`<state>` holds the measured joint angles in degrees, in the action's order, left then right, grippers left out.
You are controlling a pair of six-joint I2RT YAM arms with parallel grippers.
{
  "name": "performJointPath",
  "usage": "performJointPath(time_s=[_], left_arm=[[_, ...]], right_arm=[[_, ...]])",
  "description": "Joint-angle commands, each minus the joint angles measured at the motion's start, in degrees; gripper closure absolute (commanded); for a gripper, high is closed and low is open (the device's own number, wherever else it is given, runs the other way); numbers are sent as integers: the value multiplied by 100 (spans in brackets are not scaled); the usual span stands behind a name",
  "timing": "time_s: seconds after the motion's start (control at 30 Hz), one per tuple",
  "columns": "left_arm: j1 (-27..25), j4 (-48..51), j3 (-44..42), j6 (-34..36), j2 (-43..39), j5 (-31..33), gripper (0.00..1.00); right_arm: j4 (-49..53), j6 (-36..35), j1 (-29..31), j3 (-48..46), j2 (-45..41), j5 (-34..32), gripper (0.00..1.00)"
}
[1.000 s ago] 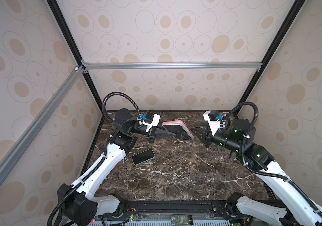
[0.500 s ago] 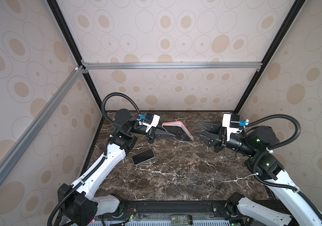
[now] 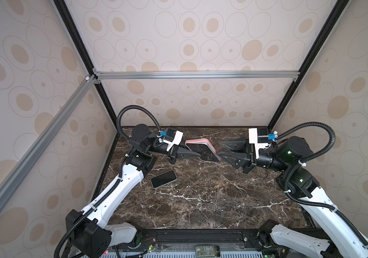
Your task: Take the phone out of the phone case
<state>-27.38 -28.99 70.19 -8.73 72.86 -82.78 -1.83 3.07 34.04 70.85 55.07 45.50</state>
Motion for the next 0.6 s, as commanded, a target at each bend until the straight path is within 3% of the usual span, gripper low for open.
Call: performJointPath(time_s=[0.0, 0.57], left_arm=[[30, 136, 195, 272, -88, 95, 100], [13, 166, 188, 269, -99, 42, 100]], right_arm=[[-17, 5, -4, 165, -16, 286, 60], [760, -207, 12, 403, 311, -398, 68]])
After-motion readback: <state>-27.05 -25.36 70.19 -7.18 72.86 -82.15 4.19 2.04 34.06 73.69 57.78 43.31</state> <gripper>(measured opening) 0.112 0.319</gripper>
